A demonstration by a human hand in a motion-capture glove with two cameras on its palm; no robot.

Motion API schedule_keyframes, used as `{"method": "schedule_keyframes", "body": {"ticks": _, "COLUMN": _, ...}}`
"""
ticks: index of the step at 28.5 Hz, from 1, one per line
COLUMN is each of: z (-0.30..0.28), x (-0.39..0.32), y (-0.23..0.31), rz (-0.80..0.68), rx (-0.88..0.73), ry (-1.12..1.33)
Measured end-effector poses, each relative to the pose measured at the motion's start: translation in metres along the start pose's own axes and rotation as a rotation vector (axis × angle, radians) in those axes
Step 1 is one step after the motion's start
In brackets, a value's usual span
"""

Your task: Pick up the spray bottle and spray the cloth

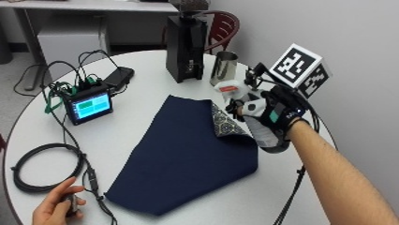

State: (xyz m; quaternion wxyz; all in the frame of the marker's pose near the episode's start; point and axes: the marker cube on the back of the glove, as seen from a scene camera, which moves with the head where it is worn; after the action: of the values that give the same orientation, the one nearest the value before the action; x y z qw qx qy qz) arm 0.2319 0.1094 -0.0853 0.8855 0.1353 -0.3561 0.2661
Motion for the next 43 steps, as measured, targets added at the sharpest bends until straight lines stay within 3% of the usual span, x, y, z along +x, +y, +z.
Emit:
{"method": "schedule_keyframes", "body": {"ticks": 4, "z": -0.011, "x": -0.009, "y": -0.001, "rz": 0.012, "rx": 0.042, "ry": 0.019}}
{"method": "schedule_keyframes", "body": {"ticks": 12, "z": 0.032, "x": 0.030, "y": 0.010, "rz": 0.094, "rx": -0.084, "ry": 0.013}}
{"method": "schedule_keyframes", "body": {"ticks": 24, "z": -0.005, "x": -0.017, "y": 0.000, "rz": -0.008, "rx": 0.044, "ry": 0.001}}
{"method": "schedule_keyframes", "body": {"ticks": 43, "z": 0.050, "x": -0.057, "y": -0.020, "rz": -0.151, "rx": 0.125, "ry": -0.235}}
